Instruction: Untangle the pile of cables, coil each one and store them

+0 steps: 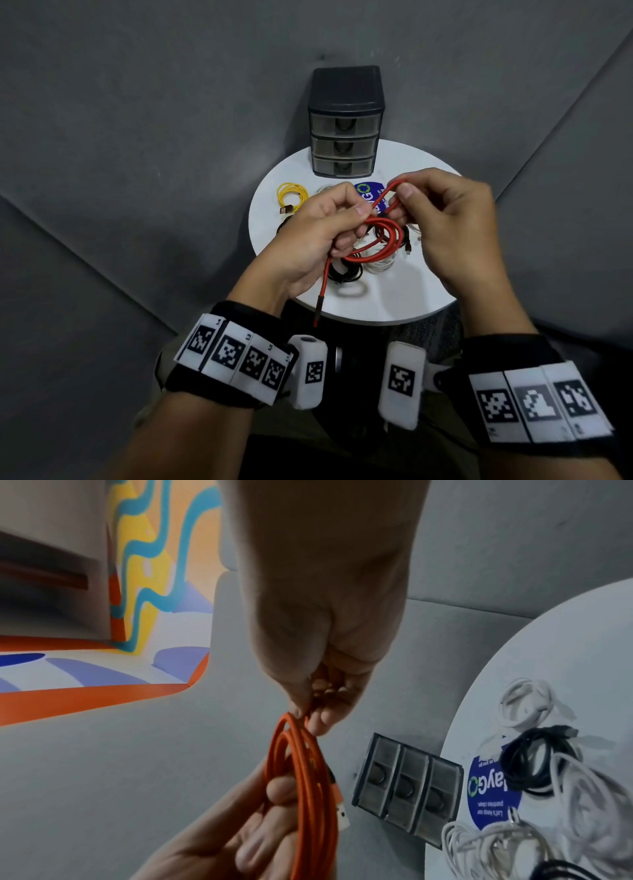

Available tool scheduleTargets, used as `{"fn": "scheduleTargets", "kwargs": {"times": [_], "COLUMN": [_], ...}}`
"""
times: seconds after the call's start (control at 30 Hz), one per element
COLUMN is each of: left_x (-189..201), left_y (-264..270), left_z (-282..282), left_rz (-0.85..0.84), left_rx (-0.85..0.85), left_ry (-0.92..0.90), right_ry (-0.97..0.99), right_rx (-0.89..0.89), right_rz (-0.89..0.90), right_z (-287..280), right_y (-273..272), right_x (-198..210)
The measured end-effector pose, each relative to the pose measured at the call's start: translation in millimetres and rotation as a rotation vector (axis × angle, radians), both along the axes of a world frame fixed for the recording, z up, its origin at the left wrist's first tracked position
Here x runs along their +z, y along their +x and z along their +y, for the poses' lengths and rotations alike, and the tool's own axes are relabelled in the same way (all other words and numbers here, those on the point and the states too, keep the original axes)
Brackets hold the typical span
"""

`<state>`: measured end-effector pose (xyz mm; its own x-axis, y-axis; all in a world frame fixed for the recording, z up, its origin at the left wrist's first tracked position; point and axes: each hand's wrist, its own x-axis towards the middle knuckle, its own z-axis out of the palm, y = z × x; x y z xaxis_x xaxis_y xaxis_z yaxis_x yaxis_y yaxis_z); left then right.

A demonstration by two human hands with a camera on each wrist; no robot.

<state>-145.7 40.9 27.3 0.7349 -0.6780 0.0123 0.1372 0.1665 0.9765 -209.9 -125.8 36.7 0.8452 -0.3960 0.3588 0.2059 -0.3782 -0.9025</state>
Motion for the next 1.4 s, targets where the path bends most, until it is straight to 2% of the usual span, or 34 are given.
{"fn": "scheduleTargets", "kwargs": {"times": [0.23, 0.37, 0.57, 0.77, 0.9, 1.1, 1.17, 1.23, 1.4], "left_x": [7, 0, -10, -10, -5, -11, -14, -15, -19], "left_y": [5, 2, -4, -1, 5, 5, 4, 8, 13], "left_z": [5, 6, 3, -1, -4, -5, -6, -3, 3], "left_rz": [-0.125, -0.066, 0.086, 0.071, 0.058, -0.008, 0.01, 0.033, 0.072], "left_rx": [-0.041, -0.05, 0.042, 0.133, 0.155, 0.233, 0.282, 0.333, 0.335], "left_ry": [0.055, 0.009, -0.024, -0.062, -0.102, -0.136, -0.148, -0.154, -0.179], "right_ry": [0.109, 0.196, 0.205, 0.332, 0.426, 0.341, 0.329, 0.222, 0.105], "right_rx": [0.032, 0.055, 0.061, 0.029, 0.081, 0.114, 0.174, 0.242, 0.331], "right_rz": [-0.011, 0.044, 0.115, 0.127, 0.19, 0.165, 0.159, 0.173, 0.236], "right_z": [9, 12, 14, 15, 20, 23, 25, 28, 27], "right_y": [-2, -1, 5, 13, 22, 29, 27, 26, 25], "right_x": [1, -2, -7, -6, -4, 0, -2, -10, -24]}}
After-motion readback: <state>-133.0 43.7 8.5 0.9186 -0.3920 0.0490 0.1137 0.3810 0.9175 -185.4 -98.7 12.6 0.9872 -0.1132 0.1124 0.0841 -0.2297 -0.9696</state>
